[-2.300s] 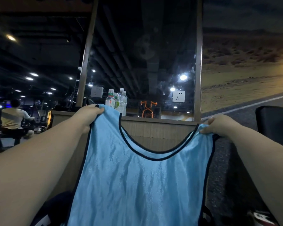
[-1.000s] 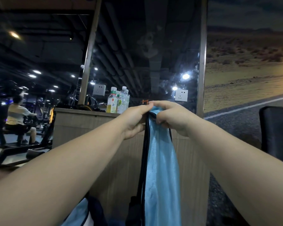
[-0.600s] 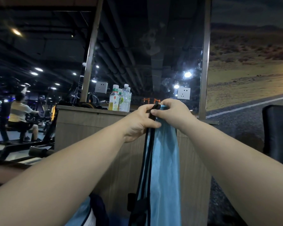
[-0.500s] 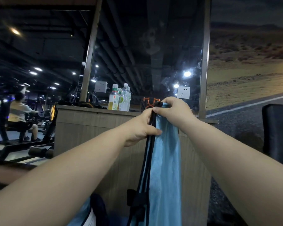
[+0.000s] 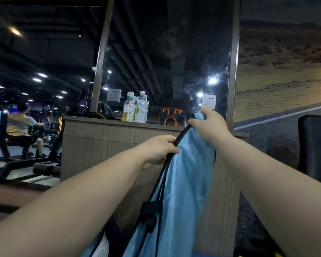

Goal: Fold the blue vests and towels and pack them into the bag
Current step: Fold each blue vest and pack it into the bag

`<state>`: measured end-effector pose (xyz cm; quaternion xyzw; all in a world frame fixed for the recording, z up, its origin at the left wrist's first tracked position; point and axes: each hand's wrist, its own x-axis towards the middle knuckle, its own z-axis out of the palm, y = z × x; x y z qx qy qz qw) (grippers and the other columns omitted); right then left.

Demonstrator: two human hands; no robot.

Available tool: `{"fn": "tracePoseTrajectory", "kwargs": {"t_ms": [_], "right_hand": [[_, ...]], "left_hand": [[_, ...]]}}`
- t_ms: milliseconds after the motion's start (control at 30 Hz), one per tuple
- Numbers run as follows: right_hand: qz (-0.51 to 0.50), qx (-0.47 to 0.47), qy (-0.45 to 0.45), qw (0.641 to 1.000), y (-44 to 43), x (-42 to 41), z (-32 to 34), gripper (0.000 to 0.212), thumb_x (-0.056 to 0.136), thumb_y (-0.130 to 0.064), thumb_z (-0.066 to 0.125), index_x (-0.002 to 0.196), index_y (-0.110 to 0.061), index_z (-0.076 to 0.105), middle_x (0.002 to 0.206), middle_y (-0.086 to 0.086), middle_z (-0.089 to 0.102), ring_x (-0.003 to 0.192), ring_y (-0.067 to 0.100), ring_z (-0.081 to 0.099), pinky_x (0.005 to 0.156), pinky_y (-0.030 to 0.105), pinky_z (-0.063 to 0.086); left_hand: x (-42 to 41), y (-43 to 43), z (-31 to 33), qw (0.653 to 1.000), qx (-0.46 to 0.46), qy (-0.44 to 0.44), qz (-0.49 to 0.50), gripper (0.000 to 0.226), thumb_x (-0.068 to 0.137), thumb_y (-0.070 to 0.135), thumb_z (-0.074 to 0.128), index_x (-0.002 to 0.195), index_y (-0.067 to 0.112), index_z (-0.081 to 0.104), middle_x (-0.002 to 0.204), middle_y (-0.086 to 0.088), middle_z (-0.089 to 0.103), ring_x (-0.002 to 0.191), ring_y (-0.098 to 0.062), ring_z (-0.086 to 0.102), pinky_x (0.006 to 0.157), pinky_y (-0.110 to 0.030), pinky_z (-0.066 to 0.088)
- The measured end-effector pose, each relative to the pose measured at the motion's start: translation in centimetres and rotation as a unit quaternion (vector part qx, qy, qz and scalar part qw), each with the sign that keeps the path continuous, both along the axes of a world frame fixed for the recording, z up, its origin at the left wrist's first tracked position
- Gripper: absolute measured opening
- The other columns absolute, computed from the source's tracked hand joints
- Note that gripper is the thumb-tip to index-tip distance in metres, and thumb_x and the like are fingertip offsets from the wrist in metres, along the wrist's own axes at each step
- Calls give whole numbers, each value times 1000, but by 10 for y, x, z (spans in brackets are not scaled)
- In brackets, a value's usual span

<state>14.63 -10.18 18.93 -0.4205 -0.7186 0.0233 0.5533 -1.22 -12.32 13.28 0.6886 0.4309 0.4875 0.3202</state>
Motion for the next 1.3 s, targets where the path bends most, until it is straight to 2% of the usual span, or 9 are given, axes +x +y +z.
{"fn": "tracePoseTrajectory", "kwargs": {"t_ms": [100, 200, 267, 367, 567, 733, 933, 1100, 1300], "right_hand": [[67, -37, 50, 996, -2, -3, -3, 14, 97, -29, 51, 105, -17, 47, 81, -1, 48, 64, 16, 44, 53, 28, 33], [79, -14, 64, 995, -3, -3, -2, 22, 100, -30, 47, 114, -13, 44, 79, 0, 47, 63, 14, 42, 54, 29, 34], [74, -1, 74, 994, -4, 1, 1, 27, 100, -30, 47, 119, -11, 45, 78, -2, 46, 63, 14, 41, 55, 29, 34], [34, 29, 49, 998, -2, 9, 4, 28, 99, -34, 51, 114, -11, 47, 77, -4, 45, 71, 17, 46, 57, 30, 35], [41, 5, -187, 981, -1, 22, -12, 48, 67, -65, 73, 99, -31, 60, 100, -13, 61, 98, 12, 57, 81, 28, 41], [58, -145, -430, 889, -8, 9, -29, 62, 66, -45, 86, 121, -38, 59, 116, -13, 57, 110, 9, 52, 93, 28, 41], [-15, -91, -437, 895, 3, -1, -36, 7, 88, -23, 54, 86, -19, 59, 84, 0, 59, 88, 24, 58, 72, 34, 46], [2, -110, -413, 904, 2, 3, -37, 35, 66, -51, 81, 73, -24, 59, 76, -5, 64, 78, 16, 62, 69, 34, 50], [-52, -58, -376, 923, 8, 11, -39, 38, 65, -56, 80, 76, -25, 59, 80, -8, 63, 79, 13, 59, 61, 29, 43]], "left_hand": [[3, -1, -3, 999, 23, 23, -17, 23, 89, -2, 58, 106, 13, 59, 93, -5, 65, 78, -16, 62, 68, -25, 50], [5, 2, -17, 991, 24, 132, -32, 41, 81, -5, 64, 117, 13, 57, 110, -2, 69, 94, -15, 68, 79, -29, 56], [3, 6, -29, 983, 4, 182, -26, 45, 71, 3, 65, 113, 16, 61, 111, -3, 71, 102, -19, 68, 91, -39, 55], [0, 9, -42, 980, -34, 194, -22, 36, 68, 7, 62, 103, 11, 65, 101, -7, 71, 89, -19, 65, 84, -42, 54], [-1, 8, -41, 983, -66, 165, -37, 19, 86, 1, 56, 100, 13, 63, 88, -2, 65, 78, -14, 60, 68, -23, 46], [0, 11, -34, 989, -38, 144, 9, 12, 85, 3, 56, 92, 11, 61, 63, 6, 52, 51, -6, 44, 47, -19, 32], [-1, 12, -40, 986, 2, 160, 52, 33, 67, 19, 67, 96, 5, 58, 74, -1, 56, 65, -15, 52, 61, -29, 40], [-1, 13, -41, 961, 31, 261, 86, 14, 75, 10, 66, 82, 19, 58, 71, 6, 58, 66, -13, 57, 63, -27, 46], [-6, 14, -49, 952, -3, 292, 88, 14, 73, 13, 69, 78, 18, 58, 66, 7, 57, 60, -12, 55, 58, -25, 44]]}}
